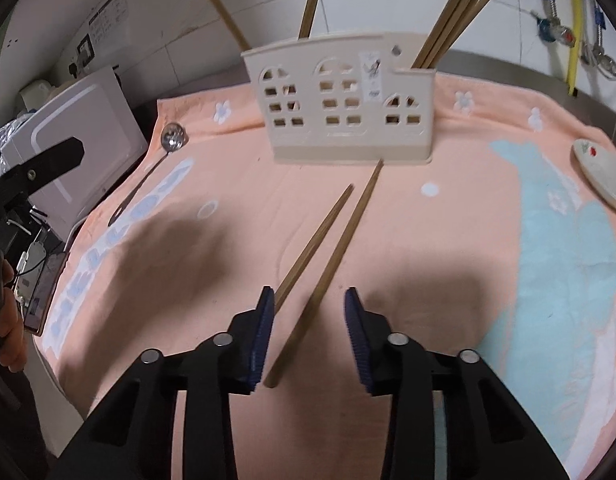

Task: Organize utensils
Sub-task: 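Move both open tools back down over the last two chopsticks, then close the right tool on a wooden chopstick while the left tool lowers onto the other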

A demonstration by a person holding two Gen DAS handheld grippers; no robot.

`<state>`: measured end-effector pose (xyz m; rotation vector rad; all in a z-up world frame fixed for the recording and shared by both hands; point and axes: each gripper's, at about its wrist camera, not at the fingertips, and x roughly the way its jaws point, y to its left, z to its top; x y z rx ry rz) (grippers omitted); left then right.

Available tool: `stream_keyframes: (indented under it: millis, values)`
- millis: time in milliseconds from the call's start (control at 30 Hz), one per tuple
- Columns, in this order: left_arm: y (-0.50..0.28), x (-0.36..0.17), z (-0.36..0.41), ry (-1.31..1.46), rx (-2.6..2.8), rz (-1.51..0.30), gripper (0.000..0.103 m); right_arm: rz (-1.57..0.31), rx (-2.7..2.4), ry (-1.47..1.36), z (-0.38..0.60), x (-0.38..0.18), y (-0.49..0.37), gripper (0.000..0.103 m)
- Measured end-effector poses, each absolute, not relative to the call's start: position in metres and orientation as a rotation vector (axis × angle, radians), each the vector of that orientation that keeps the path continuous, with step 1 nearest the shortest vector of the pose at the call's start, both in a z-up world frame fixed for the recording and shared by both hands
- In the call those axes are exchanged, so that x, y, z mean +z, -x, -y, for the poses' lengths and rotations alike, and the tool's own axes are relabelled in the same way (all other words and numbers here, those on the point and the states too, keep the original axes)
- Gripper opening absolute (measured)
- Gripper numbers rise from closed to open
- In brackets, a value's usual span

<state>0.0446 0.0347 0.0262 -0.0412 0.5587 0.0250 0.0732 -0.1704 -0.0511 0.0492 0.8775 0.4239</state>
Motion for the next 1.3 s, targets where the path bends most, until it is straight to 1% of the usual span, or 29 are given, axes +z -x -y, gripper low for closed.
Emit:
stream_keyframes:
  millis: [167,400,800,1000,1300]
  values:
    - [-0.044,0.020,-0.042,0.057,0.021,-0.566,0.098,-0.909,0.419,-0.068,0.165,-0.059,-0.076,0.020]
    - [-0.044,0.012,-0.048,0.068,0.009,-0.580,0.098,-0.940,0.395,-0.078,0.160,-0.065,-0.080,0.015]
    - [-0.049,0.000,-0.051,0.088,-0.026,-0.599,0.098,-0.978,0.327,-0.107,0.158,-0.073,-0.085,0.013]
    - [-0.049,-0.004,-0.051,0.104,-0.043,-0.606,0.098,-0.968,0.275,-0.036,0.148,-0.073,-0.083,0.011]
    - [-0.043,-0.007,-0.049,0.111,-0.051,-0.614,0.098,-0.949,0.285,-0.048,0.158,-0.071,-0.076,0.008]
